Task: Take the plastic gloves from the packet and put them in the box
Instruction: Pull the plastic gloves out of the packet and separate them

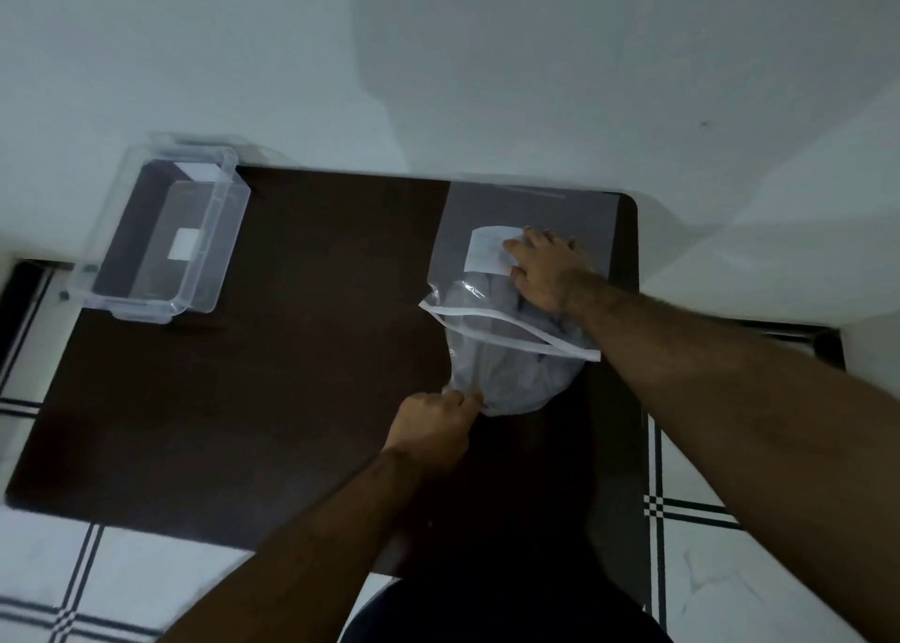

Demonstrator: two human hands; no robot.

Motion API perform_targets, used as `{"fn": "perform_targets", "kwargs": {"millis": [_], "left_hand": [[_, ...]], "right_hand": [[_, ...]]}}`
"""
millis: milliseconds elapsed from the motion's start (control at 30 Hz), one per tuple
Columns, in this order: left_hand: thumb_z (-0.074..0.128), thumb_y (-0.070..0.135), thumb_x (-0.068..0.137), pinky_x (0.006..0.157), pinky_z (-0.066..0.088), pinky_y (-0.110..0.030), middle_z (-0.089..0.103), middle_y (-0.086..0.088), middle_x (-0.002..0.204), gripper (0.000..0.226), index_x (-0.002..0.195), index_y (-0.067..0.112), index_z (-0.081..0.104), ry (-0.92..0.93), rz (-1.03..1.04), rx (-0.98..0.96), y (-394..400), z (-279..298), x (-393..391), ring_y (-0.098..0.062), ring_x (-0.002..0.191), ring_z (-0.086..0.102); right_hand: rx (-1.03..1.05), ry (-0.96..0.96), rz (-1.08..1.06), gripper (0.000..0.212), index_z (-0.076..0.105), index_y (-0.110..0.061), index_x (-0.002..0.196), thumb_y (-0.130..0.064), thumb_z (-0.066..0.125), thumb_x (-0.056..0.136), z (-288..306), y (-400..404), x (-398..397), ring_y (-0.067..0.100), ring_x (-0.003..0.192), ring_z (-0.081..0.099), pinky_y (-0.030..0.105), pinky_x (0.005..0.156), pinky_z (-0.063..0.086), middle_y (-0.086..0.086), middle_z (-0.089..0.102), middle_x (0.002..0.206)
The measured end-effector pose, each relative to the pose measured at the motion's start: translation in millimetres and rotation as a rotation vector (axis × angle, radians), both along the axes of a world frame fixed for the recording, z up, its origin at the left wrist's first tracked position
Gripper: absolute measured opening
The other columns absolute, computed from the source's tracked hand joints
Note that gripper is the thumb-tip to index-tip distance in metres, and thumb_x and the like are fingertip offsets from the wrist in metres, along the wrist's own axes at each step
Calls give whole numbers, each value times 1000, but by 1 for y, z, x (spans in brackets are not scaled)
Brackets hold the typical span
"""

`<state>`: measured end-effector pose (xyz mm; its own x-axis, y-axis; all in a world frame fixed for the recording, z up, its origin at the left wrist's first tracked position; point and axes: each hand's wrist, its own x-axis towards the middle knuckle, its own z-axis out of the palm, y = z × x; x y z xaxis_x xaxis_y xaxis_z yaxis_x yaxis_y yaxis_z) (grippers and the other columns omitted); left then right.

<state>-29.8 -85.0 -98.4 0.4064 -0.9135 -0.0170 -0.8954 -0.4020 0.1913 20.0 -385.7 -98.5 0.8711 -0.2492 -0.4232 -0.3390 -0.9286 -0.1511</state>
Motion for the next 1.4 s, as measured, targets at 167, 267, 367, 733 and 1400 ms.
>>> {"fn": "perform_targets", "kwargs": {"millis": [167, 267, 367, 733, 1400], "left_hand": [[55, 26, 80, 39, 44, -28, 66, -2, 63, 37, 103, 12, 80, -23, 53, 1, 38, -3, -35, -26, 41, 60], [45, 33, 83, 37, 43, -28, 67, -3, 61, 46, 99, 12, 82, -56, 118, -9, 54, 2, -53, -27, 39, 59], [44, 37, 84, 38, 42, -26, 65, -2, 59, 46, 95, 13, 81, -50, 174, 4, 71, 6, -70, -26, 38, 58], [91, 24, 61, 40, 36, -22, 62, 2, 58, 29, 86, 19, 77, -6, 159, 141, 121, -3, -101, -20, 39, 56], [43, 37, 109, 61, 50, -34, 72, -2, 95, 64, 167, 15, 27, 99, 175, 210, 167, -10, -107, -22, 73, 69]], "right_hand": [[-55, -152, 64, 56, 43, -20, 156, -48, 43, 108, 2, 19, -17, 37, 151, 36, 60, 123, 29, 13, 38, 166], [-39, -260, 139, 51, 53, -17, 148, -46, 43, 107, 6, 45, -35, 36, 149, 40, 60, 123, 28, 13, 46, 161], [1, -382, 232, 48, 58, -15, 142, -44, 45, 105, 12, 75, -62, 35, 144, 45, 59, 122, 30, 13, 54, 152], [34, -325, 625, 46, 63, -21, 134, -52, 44, 105, 1, 177, -174, 26, 125, 56, 52, 114, 40, 8, 63, 135], [-48, -238, 652, 44, 59, -24, 134, -53, 44, 105, -4, 189, -184, 27, 121, 58, 55, 110, 42, 7, 63, 131]]}}
